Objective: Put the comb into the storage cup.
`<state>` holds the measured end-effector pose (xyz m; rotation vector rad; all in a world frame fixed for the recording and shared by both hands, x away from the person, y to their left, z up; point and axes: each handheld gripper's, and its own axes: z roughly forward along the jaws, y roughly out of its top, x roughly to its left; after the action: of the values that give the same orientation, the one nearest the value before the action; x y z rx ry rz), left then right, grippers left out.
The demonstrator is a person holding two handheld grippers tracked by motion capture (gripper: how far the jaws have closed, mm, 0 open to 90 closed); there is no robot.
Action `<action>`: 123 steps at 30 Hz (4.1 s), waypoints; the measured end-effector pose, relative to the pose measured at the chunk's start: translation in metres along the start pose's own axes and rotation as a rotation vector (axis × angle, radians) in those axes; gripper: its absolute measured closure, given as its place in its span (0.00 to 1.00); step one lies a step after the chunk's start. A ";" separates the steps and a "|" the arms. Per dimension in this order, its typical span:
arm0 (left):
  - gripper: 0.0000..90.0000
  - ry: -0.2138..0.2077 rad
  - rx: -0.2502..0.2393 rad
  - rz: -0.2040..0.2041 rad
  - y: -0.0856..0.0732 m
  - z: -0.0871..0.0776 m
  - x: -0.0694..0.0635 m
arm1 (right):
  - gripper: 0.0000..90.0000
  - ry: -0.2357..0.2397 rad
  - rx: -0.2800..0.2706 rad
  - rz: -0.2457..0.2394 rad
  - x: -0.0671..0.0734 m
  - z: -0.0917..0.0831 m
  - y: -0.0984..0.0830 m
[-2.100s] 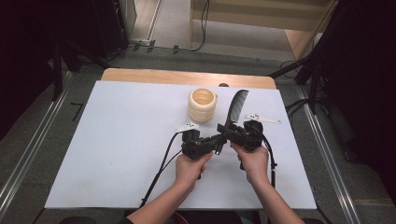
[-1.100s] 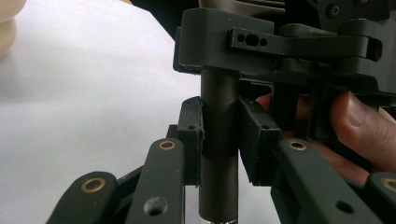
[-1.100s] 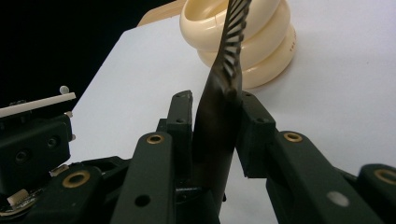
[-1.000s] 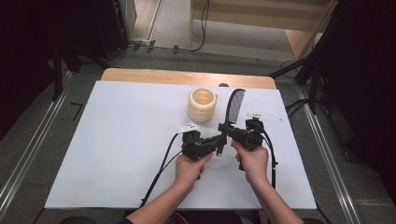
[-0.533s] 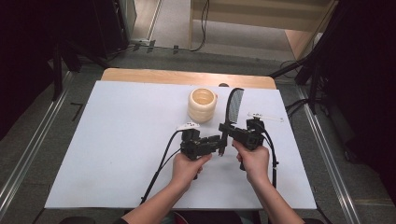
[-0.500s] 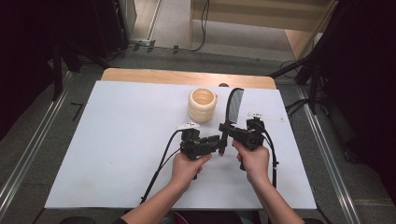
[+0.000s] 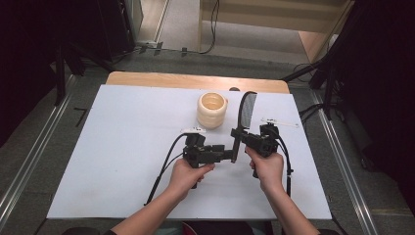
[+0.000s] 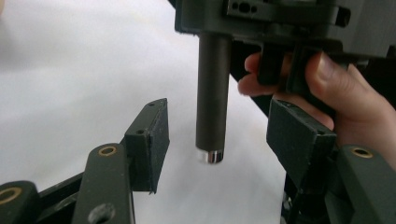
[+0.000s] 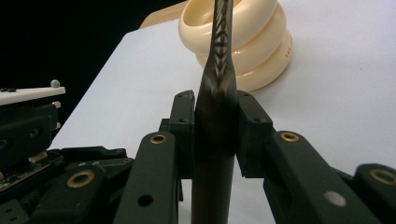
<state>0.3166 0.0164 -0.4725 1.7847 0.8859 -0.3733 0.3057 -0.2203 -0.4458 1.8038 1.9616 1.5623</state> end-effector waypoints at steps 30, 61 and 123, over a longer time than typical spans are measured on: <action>0.38 0.036 0.168 0.093 0.000 -0.040 0.017 | 0.78 0.030 -0.016 -0.040 0.001 0.000 -0.002; 0.38 0.154 0.229 0.223 -0.020 -0.089 0.020 | 0.78 0.088 -0.057 -0.044 0.004 0.008 0.003; 0.38 0.305 0.210 0.210 -0.040 -0.154 0.041 | 0.78 -0.017 -0.174 -0.193 0.039 0.041 0.051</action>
<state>0.2909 0.1781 -0.4650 2.1456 0.8814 -0.0585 0.3550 -0.1750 -0.4100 1.5097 1.8627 1.5947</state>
